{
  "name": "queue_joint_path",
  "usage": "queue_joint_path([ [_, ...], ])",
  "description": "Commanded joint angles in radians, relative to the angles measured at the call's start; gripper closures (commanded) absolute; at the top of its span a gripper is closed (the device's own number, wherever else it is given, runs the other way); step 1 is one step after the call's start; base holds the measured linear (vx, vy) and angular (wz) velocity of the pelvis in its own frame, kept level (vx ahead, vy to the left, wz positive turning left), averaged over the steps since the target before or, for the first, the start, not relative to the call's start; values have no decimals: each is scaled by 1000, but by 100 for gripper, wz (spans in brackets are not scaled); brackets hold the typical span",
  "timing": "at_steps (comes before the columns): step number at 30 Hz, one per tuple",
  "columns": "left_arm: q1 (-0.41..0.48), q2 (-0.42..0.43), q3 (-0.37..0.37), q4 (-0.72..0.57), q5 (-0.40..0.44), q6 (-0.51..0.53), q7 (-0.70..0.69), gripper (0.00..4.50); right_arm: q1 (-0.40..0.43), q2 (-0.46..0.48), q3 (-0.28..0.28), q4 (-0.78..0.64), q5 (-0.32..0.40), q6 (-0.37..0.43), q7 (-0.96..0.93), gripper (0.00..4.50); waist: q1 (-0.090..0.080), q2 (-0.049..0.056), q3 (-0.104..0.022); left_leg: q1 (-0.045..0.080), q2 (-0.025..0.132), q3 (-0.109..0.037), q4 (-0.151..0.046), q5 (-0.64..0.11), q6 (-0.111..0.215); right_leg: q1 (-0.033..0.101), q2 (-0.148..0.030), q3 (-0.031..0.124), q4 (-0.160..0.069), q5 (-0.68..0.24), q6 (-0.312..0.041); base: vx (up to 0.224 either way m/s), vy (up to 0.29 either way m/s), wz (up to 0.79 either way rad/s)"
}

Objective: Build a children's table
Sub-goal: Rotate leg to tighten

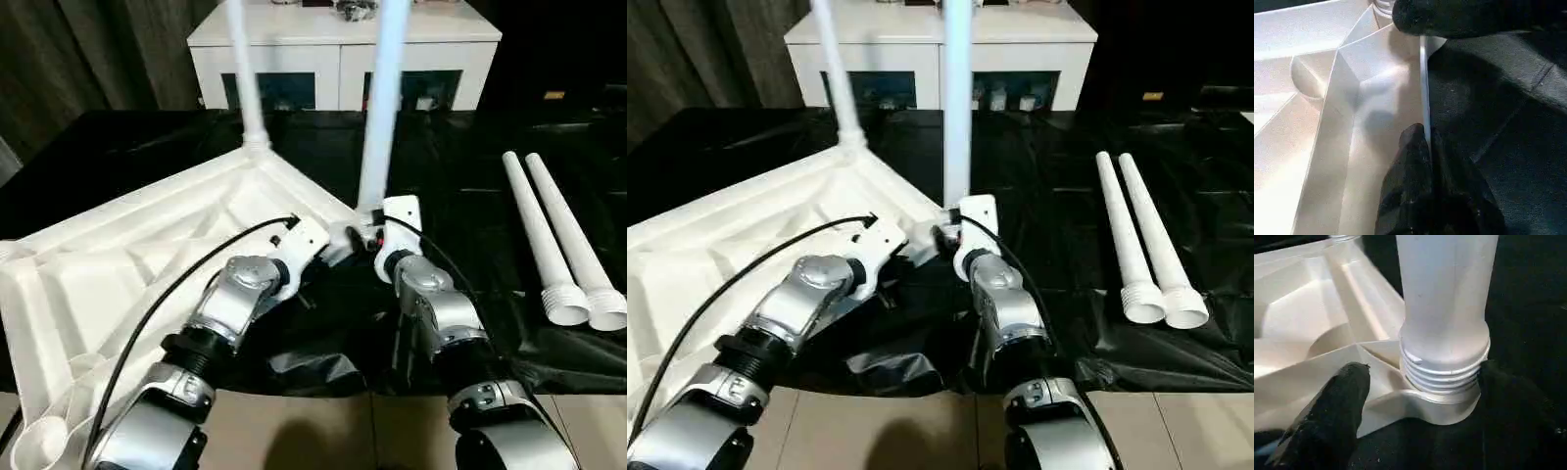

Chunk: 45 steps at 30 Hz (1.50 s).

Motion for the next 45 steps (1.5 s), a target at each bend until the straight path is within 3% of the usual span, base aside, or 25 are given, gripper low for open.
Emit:
queue_joint_path([
  [1,23,16,-6,-61,-39,-69,-82,450,-1,-40,35,-51,16,15,108,64,4,-22,-73,-11,12,-2,-75,-139,96,75,-27,30,-68,-304,-156,0,0,0],
  [3,36,42,-11,-77,-47,-77,-125,450,14,-90,56,-86,16,34,196,64,9,-19,-75,-3,14,3,-70,-124,115,68,-28,32,-67,-270,-178,0,0,0],
  [10,87,156,-39,-154,-95,-124,-339,450,104,-343,158,-250,18,21,573,64,23,-20,-72,-5,20,3,-71,-128,136,74,-27,35,-57,-220,-206,0,0,0],
  [12,108,202,-53,-199,-118,-136,-430,450,127,-420,173,-301,43,27,686,64,24,-20,-71,-3,21,3,-72,-155,128,75,-29,35,-61,-263,-198,0,0,0],
  [14,113,210,-54,-208,-120,-135,-448,450,132,-432,176,-314,48,32,709,64,23,-21,-67,-4,23,3,-75,-179,116,72,-29,35,-67,-312,-188,0,0,0],
  [15,118,220,-54,-220,-123,-140,-469,450,141,-454,189,-332,50,28,749,64,24,-16,-67,-1,23,3,-74,-186,111,69,-29,35,-67,-322,-187,0,0,0],
  [17,125,232,-52,-238,-135,-139,-496,450,149,-478,209,-353,54,33,802,64,24,-20,-65,2,25,4,-75,-183,108,67,-28,38,-68,-312,-192,0,0,0],
  [22,128,240,-55,-249,-148,-142,-511,450,145,-484,227,-360,63,26,851,64,26,-22,-65,2,25,3,-77,-189,96,66,-28,38,-71,-348,-184,0,0,0],
  [26,132,240,-56,-258,-150,-136,-521,450,136,-481,238,-338,58,11,877,64,28,-26,-67,-2,25,1,-76,-168,93,70,-29,38,-65,-322,-186,0,0,0],
  [39,139,248,-58,-268,-153,-130,-537,450,108,-467,229,-281,52,-6,893,172,32,-27,-68,-3,25,2,-74,-140,104,71,-28,38,-61,-296,-195,0,0,0],
  [45,139,250,-58,-269,-156,-126,-540,450,115,-452,228,-269,57,-9,889,178,32,-26,-68,-1,24,3,-73,-148,100,70,-29,38,-62,-309,-191,0,0,0],
])
